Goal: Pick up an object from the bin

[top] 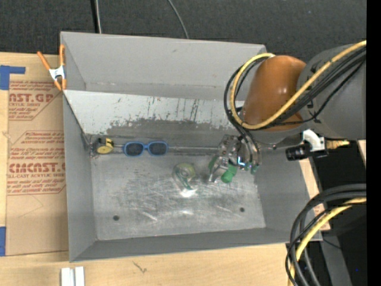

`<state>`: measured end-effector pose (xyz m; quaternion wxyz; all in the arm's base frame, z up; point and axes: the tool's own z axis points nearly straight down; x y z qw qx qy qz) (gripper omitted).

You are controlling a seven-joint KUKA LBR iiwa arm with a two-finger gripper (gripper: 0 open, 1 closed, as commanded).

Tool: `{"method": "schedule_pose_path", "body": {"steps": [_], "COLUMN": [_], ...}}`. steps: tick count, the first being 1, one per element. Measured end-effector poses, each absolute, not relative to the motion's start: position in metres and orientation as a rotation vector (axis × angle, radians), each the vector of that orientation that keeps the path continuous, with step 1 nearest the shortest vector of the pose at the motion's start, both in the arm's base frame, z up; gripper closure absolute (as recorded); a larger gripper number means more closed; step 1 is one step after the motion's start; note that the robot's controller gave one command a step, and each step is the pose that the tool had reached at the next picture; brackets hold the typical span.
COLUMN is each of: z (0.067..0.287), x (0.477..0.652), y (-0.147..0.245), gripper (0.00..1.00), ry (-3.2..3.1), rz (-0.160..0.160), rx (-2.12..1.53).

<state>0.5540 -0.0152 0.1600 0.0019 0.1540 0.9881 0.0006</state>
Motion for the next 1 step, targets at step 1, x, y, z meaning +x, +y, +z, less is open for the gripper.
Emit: {"method": "schedule_pose_path", "body": {"steps": [1], "z": [0.192], "x": [0.555], "y": [-0.0148], "gripper": [1.0], "ry": [3.099], "rz": [0.002], "rx": [0.482]}}
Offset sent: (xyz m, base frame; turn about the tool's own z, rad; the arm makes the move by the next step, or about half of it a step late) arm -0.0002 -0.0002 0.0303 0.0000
